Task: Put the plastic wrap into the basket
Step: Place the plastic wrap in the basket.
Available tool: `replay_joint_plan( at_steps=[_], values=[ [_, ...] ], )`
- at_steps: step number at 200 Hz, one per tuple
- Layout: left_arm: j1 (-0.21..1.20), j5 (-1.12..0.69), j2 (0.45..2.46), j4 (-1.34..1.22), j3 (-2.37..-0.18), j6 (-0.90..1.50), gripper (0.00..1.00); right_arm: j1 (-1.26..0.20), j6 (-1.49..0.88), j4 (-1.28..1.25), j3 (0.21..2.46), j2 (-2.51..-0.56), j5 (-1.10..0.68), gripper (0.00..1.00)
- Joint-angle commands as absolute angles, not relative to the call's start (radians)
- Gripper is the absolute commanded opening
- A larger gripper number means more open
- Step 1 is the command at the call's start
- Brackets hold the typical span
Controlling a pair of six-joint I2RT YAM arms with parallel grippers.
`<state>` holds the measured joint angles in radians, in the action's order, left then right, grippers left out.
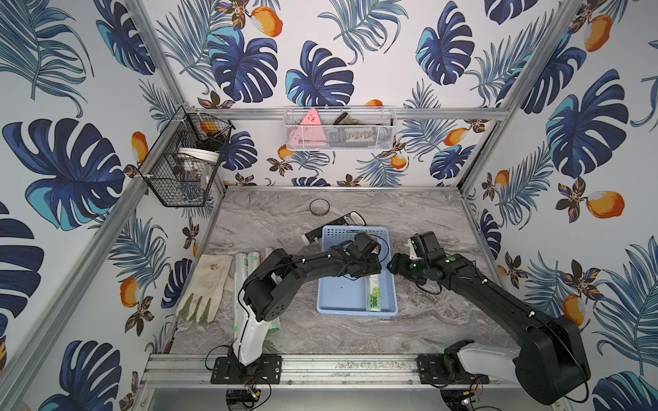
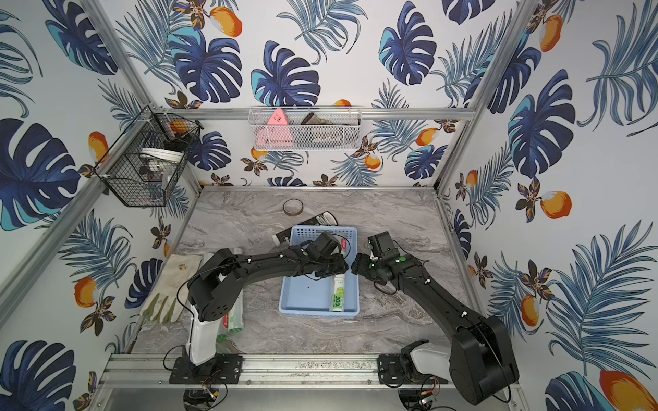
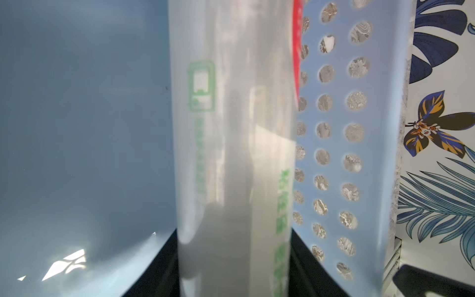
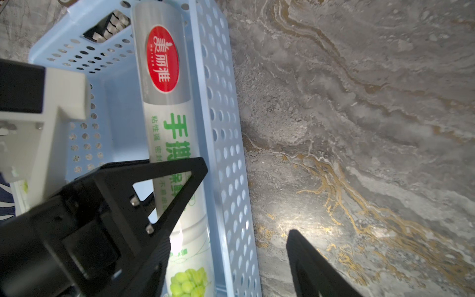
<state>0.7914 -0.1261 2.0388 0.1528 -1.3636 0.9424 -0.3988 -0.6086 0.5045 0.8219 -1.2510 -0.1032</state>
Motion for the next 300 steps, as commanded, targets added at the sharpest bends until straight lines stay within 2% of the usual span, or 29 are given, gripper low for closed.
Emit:
replay_joint_plan(
  at_steps=[1, 59, 102, 126, 222, 300],
  values=[
    [0.795, -0.157, 2.051, 0.077, -1.365, 0.960, 0.24, -0.399, -0.603, 0.509, 0.815, -1.248, -0.096, 0.75],
    [0.799, -0.187, 2.080, 0.048, -1.366, 0.981, 0.27, -0.400, -0.606, 0.505, 0.804, -1.260, -0.104, 0.75],
    [0.807, -0.208, 2.091, 0.034, -1.367, 0.997, 0.37, -0.400, -0.612, 0.502, 0.797, -1.258, -0.101, 0.75],
    [0.809, -0.213, 2.094, 0.035, -1.370, 0.995, 0.38, -0.400, -0.613, 0.505, 0.797, -1.255, -0.095, 0.75],
    [0.811, -0.190, 2.058, 0.078, -1.355, 0.997, 0.67, -0.400, -0.615, 0.518, 0.800, -1.237, -0.082, 0.75],
    [0.811, -0.174, 2.005, 0.094, -1.331, 0.987, 0.71, -0.400, -0.607, 0.531, 0.810, -1.219, -0.083, 0.75]
  ],
)
